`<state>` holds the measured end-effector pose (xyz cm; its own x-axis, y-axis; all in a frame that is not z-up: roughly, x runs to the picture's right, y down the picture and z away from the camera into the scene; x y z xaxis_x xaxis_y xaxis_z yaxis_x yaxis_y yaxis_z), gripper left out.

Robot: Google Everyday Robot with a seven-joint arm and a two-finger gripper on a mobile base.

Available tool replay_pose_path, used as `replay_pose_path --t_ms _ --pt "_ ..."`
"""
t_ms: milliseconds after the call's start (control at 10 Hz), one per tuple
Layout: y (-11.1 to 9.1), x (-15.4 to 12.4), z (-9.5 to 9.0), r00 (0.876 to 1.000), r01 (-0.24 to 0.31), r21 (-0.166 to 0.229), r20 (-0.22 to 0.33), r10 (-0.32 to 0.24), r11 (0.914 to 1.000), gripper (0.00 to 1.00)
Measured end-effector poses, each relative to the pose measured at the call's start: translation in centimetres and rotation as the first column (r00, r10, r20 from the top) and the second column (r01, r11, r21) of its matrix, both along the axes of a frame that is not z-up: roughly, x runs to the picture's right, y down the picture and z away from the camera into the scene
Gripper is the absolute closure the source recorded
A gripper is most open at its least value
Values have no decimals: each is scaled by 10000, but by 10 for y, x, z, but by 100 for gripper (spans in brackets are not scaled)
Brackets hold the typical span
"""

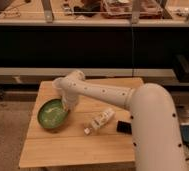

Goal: Drag the ceramic bowl in a circle

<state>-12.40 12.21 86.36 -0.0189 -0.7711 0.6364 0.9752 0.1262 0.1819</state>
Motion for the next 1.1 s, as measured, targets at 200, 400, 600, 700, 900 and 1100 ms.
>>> replay_pose_path --t_ms 200,400,600,700,900,1100 --pt "-3 31 -21 9990 -171 331 -399 184 9993 83" --pt "17 55 -51 9985 70 216 -541 -58 9997 83" --pt "59 68 -75 9975 294 -565 -631 -330 9980 83" --pt "75 74 -85 9966 246 -881 -759 -314 9958 83" --pt "95 70 -101 9966 240 -1142 -755 -328 9932 83" --pt "107 47 -117 9983 369 -1124 -405 -417 9930 83"
